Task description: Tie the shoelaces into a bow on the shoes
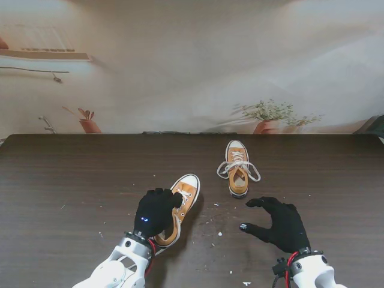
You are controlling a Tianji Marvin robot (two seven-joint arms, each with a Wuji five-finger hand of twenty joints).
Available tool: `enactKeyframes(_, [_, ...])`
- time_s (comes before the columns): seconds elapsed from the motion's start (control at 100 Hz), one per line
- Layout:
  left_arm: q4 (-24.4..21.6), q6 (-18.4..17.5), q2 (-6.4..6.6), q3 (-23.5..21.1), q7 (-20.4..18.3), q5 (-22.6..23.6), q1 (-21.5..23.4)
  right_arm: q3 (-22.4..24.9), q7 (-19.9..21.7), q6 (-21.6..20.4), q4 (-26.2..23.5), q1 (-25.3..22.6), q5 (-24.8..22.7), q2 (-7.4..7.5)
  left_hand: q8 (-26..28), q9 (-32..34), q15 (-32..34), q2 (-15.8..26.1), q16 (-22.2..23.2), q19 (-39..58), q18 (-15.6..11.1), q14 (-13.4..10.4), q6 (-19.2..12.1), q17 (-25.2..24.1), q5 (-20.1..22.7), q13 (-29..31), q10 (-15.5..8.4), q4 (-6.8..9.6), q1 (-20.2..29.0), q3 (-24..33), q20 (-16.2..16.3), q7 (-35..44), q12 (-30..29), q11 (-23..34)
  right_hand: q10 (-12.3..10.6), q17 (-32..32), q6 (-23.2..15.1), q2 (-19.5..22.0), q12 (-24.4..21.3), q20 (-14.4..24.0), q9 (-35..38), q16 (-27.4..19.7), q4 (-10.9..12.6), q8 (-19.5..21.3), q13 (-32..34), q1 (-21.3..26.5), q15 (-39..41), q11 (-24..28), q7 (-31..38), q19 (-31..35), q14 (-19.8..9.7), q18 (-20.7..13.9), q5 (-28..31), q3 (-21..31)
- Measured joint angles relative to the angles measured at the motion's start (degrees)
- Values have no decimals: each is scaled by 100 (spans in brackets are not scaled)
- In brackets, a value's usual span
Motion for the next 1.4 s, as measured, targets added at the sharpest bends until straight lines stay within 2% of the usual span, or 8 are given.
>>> enactKeyframes(0.47, [1451,290,-217,751,309,-536,-1051,22,28,22,-6,-4,27,-2,3,1,-63,0,25,0,0,5,-7,-6,60,-1,9,0,61,3,13,-45,4,-59,2,0,0,0,0,1,121,1,0,0,3,0,1,2,-4,5,6,6,0,0])
enactKeyframes(0.78, [1750,434,-318,919,504,-699,-1220,17,83,24,-8,-3,56,0,-230,-40,-374,19,31,-359,11,32,-7,-352,62,-211,14,83,61,66,70,-135,5,-253,2,0,0,0,0,2,121,1,0,0,89,0,6,1,-4,5,59,38,0,0])
enactKeyframes(0.85, [1749,443,-319,914,470,-695,-1210,13,87,25,-9,-2,61,0,-1011,-396,-590,96,31,-808,122,63,-181,-934,-104,-753,5,335,-340,55,233,-150,-8,-547,3,0,0,0,0,2,121,1,0,0,89,0,6,1,-4,5,59,45,0,0])
enactKeyframes(0.9, [1737,444,-316,890,427,-672,-1188,12,87,27,-10,-2,62,0,-1313,-871,-737,177,31,-1125,172,73,-172,-1321,-353,-1068,-1,504,-625,-71,286,-521,-513,-415,3,0,0,0,0,2,121,1,0,0,90,0,6,1,-4,5,59,46,0,0])
enactKeyframes(1.02, [1640,508,-310,744,324,-650,-1063,11,88,34,-19,-3,68,0,-1538,-1803,-1383,507,-38,-1747,279,242,-106,-2213,-717,-1818,76,581,-1258,-449,289,-1737,-1686,-343,3,0,0,0,0,2,121,1,0,0,90,0,6,1,-4,5,59,46,0,0])
enactKeyframes(1.15, [1135,727,-215,502,-277,-398,-746,9,82,46,-37,-7,83,-1,-1705,-2656,-2448,914,-363,-2641,353,315,-66,-3091,-1135,-2603,121,772,-1930,-807,-92,-3036,-2331,-1132,9,0,0,0,0,2,121,1,0,0,90,0,6,1,-4,5,59,47,0,0])
enactKeyframes(1.23, [728,727,-137,313,-627,-240,-484,4,72,46,-44,-10,98,-2,-1977,-3058,-3146,1040,-646,-3456,354,315,20,-3457,-1347,-2922,121,895,-1917,-1239,-396,-3700,-2695,-1637,10,0,0,0,0,2,121,1,0,0,90,0,6,1,-4,5,59,48,0,0])
enactKeyframes(1.4, [99,605,-32,-49,-928,-1,-23,3,66,23,-60,-25,99,-3,-2221,-3256,-4312,1331,-1060,-4876,355,298,21,-3693,-1410,-3112,117,920,-2011,-2153,-615,-4418,-3205,-2354,13,0,0,0,0,2,121,1,0,0,91,0,6,1,-4,5,59,48,0,0])
